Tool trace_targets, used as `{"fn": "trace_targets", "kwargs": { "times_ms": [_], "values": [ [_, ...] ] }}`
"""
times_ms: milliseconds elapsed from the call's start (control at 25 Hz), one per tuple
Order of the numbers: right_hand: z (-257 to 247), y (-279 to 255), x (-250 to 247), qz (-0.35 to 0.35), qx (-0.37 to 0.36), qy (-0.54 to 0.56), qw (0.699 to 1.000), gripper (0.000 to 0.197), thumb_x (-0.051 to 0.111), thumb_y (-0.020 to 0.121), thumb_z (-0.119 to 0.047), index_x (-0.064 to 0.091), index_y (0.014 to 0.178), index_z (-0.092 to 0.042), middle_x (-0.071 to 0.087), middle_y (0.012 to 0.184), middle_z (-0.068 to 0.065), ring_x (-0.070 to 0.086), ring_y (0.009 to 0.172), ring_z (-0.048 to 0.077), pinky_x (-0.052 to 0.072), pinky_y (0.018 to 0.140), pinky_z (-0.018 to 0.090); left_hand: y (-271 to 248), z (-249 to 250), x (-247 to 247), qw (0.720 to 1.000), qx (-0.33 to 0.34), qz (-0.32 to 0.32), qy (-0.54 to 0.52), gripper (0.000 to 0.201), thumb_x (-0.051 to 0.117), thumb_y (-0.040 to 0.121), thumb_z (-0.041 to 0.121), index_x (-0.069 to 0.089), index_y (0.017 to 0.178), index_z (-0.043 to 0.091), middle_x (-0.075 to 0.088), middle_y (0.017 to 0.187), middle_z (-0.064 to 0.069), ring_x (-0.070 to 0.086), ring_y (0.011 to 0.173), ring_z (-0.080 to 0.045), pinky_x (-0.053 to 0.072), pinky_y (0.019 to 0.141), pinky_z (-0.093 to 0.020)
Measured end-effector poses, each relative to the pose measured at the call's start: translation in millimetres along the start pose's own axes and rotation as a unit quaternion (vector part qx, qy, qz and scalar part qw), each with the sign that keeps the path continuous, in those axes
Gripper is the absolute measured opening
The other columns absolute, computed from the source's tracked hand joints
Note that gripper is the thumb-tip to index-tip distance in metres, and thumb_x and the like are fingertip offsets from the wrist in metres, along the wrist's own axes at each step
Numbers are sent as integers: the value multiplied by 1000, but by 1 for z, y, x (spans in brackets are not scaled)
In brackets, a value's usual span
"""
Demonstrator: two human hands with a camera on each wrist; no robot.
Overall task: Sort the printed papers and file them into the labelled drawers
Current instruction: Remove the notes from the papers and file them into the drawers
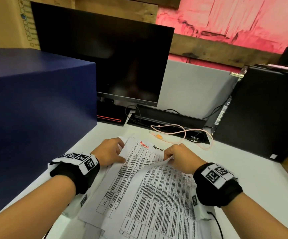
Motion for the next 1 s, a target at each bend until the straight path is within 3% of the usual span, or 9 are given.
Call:
{"fn": "trace_targets", "kwargs": {
  "times_ms": [80, 160, 200, 400, 600, 720, 840, 920, 1000],
  "values": [
    [-2, -3, 2, -16, 51, -37, 998, 20, 57, 90, -11, 63, 82, -28, 65, 96, 2, 61, 92, 26, 50, 75, 35, -1, 2, -2, 1000, 24, -2, 6, 29, 82, 72, 19, 54, 73, 25, 57, 70, 8, 51, 60, -3, 38, 54, -12],
    [-8, -4, 6, -6, 118, -76, 990, 23, 52, 94, -15, 62, 114, -22, 59, 115, 7, 58, 107, 29, 45, 86, 35, -2, 4, -1, 999, 39, -22, 1, 32, 80, 73, 13, 51, 64, 23, 58, 64, 6, 52, 51, -4, 41, 50, -13],
    [-13, -4, 8, 2, 141, -90, 986, 27, 50, 95, -17, 58, 121, -18, 58, 119, 8, 58, 110, 30, 44, 90, 36, -3, 4, -1, 998, 45, -34, -7, 31, 79, 74, 11, 52, 63, 22, 59, 63, 6, 53, 48, -4, 42, 49, -14],
    [-39, -4, 15, 24, 154, -23, 988, 26, 55, 92, -15, 60, 117, -11, 59, 116, 10, 59, 106, 30, 47, 86, 35, -6, 4, -1, 995, 46, -74, -41, 27, 79, 76, 12, 55, 65, 19, 59, 59, 7, 55, 47, -8, 47, 50, -22],
    [-58, 9, 13, 86, 127, 51, 987, 30, 67, 86, -12, 55, 113, -10, 59, 112, 10, 58, 103, 30, 51, 81, 37, -10, 6, 1, 990, 49, -110, -72, 29, 80, 75, 15, 60, 57, 24, 58, 49, 14, 52, 47, -1, 42, 51, -13],
    [-65, 16, 21, 86, 98, 88, 987, 56, 64, 86, -2, 42, 135, -19, 55, 120, 10, 56, 110, 31, 47, 88, 37, -13, 2, -2, 980, 46, -145, -128, 22, 74, 82, 12, 67, 64, 22, 59, 52, 10, 52, 49, -5, 44, 55, -16],
    [-63, 21, 27, 66, 90, 56, 992, 40, 65, 86, -5, 58, 124, -15, 53, 119, 10, 54, 111, 29, 48, 88, 35, -15, -5, -6, 969, 51, -177, -164, 16, 63, 90, 3, 73, 85, 15, 67, 66, 9, 59, 59, -3, 50, 66, -18],
    [-62, 22, 30, 84, 80, 53, 992, 27, 63, 87, -5, 64, 113, -12, 50, 115, 9, 52, 109, 28, 49, 85, 35, -14, -15, -1, 967, 29, -124, -219, 25, 55, 93, -3, 70, 102, 15, 73, 90, 2, 65, 73, -5, 53, 69, -19],
    [-64, 23, 34, 92, 54, 36, 994, 19, 62, 86, -3, 67, 103, -11, 51, 111, 8, 49, 107, 27, 48, 84, 35, -14, -24, 6, 963, -12, -34, -266, 26, 52, 94, -3, 66, 105, 16, 70, 105, -10, 65, 79, -12, 56, 71, -23]
  ]
}}
Point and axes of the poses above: each hand's wrist, its own y-axis towards the middle knuckle, its own x-axis out of the palm, z = x × y, the point moved 1 cm from there along y, towards the middle knuckle
